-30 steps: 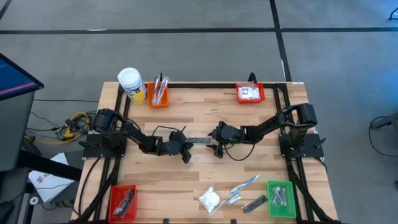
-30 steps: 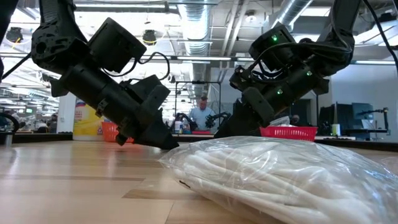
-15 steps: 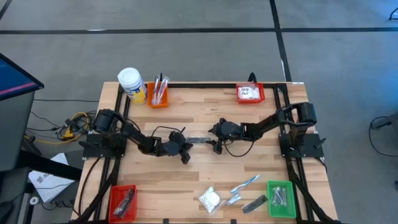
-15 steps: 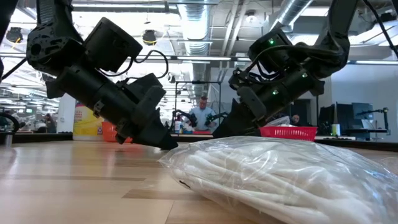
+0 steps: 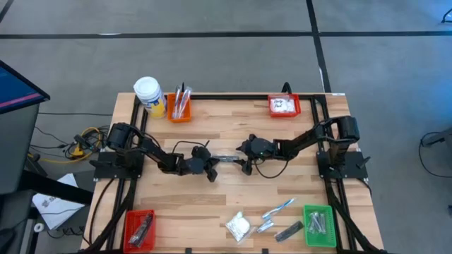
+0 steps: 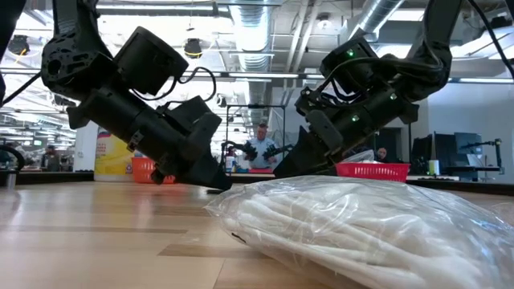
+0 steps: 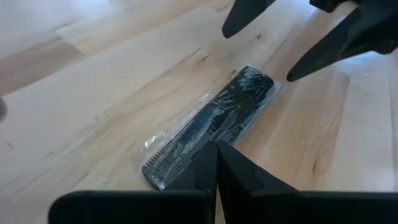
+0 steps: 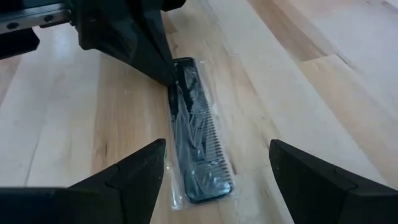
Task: Pick & Place Travel size toiletries
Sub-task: Put the left comb into the bottom red bin
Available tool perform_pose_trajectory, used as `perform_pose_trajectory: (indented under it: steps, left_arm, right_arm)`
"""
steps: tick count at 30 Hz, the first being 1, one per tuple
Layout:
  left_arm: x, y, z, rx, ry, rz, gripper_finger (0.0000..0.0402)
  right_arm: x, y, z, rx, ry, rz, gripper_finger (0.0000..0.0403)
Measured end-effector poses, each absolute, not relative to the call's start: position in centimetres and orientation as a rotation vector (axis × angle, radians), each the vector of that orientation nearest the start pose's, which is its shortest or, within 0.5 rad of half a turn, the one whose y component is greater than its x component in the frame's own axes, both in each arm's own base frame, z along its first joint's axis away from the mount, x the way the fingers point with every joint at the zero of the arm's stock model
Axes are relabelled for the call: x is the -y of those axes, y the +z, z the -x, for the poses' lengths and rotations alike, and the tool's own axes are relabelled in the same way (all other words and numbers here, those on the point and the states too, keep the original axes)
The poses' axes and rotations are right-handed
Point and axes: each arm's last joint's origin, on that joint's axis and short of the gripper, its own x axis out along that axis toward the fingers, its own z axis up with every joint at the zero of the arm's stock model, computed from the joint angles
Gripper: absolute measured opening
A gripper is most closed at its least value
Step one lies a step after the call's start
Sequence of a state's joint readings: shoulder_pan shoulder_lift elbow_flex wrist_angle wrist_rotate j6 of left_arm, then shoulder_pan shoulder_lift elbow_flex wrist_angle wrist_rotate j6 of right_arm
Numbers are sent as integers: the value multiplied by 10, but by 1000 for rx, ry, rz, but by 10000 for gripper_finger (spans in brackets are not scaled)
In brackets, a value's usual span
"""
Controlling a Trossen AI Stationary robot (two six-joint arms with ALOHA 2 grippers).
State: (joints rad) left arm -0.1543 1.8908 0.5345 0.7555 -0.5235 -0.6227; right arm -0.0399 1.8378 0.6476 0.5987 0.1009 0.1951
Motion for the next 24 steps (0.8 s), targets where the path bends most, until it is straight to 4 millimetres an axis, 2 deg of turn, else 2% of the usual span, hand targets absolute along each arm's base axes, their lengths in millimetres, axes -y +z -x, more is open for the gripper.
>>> perform_pose_trajectory:
  steps: [15,24]
  left_arm:
    - [32,63,-290,-461,506,450,0]
    - [39,74,-293,-402,455,352,0]
  right_arm:
    - [15,100,-317,-568,-170,-187,279]
    - [15,100,-317,-571,-171,-187,279]
